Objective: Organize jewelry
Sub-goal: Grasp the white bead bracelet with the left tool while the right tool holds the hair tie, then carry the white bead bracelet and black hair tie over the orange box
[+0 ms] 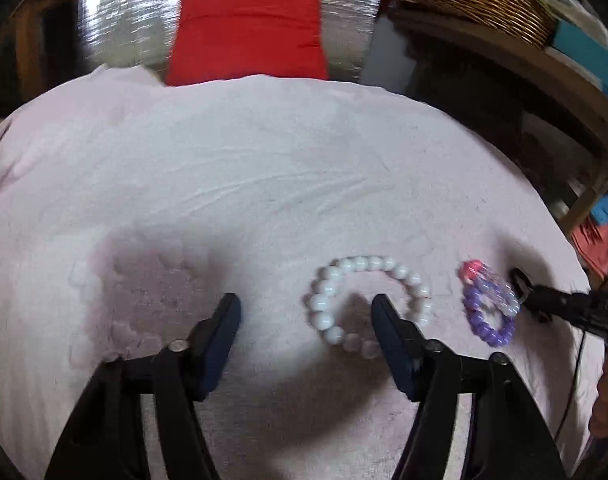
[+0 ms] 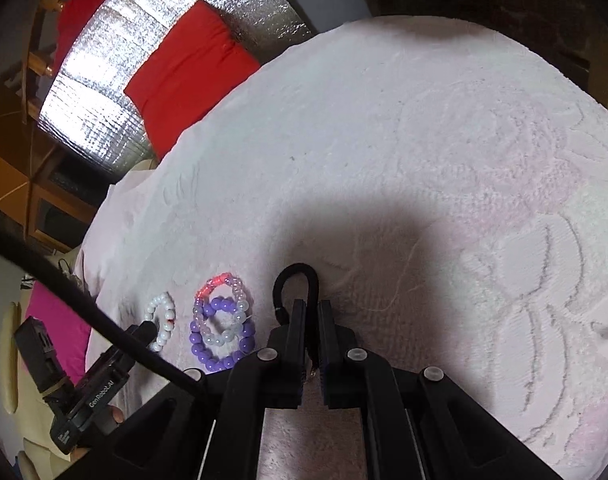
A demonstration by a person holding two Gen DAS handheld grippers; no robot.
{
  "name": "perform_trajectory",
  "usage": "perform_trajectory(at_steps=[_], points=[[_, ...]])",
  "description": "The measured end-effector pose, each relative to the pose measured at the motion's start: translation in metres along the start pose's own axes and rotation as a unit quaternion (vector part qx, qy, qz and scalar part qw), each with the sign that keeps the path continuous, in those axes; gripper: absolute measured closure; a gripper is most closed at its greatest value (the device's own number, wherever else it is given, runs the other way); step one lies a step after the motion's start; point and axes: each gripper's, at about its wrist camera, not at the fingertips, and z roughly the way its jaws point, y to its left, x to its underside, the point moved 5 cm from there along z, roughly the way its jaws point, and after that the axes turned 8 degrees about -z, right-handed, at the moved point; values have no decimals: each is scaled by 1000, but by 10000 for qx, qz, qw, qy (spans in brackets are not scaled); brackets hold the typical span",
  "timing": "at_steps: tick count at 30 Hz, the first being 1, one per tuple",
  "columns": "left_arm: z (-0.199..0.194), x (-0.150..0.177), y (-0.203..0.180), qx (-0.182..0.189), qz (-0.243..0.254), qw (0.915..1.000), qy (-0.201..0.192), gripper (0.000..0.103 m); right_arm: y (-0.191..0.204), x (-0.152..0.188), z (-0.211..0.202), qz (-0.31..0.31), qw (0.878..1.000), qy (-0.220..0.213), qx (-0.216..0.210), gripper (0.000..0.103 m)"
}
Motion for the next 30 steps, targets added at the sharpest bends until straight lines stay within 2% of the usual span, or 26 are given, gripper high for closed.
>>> perform_trajectory(at_steps=[1, 3, 4, 6, 10, 21, 30], points=[[0, 0, -1, 46, 33, 10000, 3, 55, 1, -1, 1, -21, 10000, -4, 17, 97], [-1, 1, -3, 103, 73, 9999, 10, 78, 2, 0, 3, -10, 10000, 5, 30, 97], [-1, 1, -3, 133, 89, 9999, 18, 86, 1, 0, 3, -4, 10000, 0, 37, 97], [-3, 2, -1, 118, 74, 9999, -2, 93, 2, 0, 3, 6, 10000, -16, 67, 97], [-15, 5, 1, 174, -45, 9998, -24, 93, 6, -1, 1, -22, 10000, -52, 49, 97], [-83, 7, 2, 131, 89, 9982, -573, 93, 39, 1, -13, -337, 9987, -303, -251, 97], [-113, 13, 8, 112, 254, 9974, -662, 93, 70, 14, -15, -544, 9966, -230, -580, 97]])
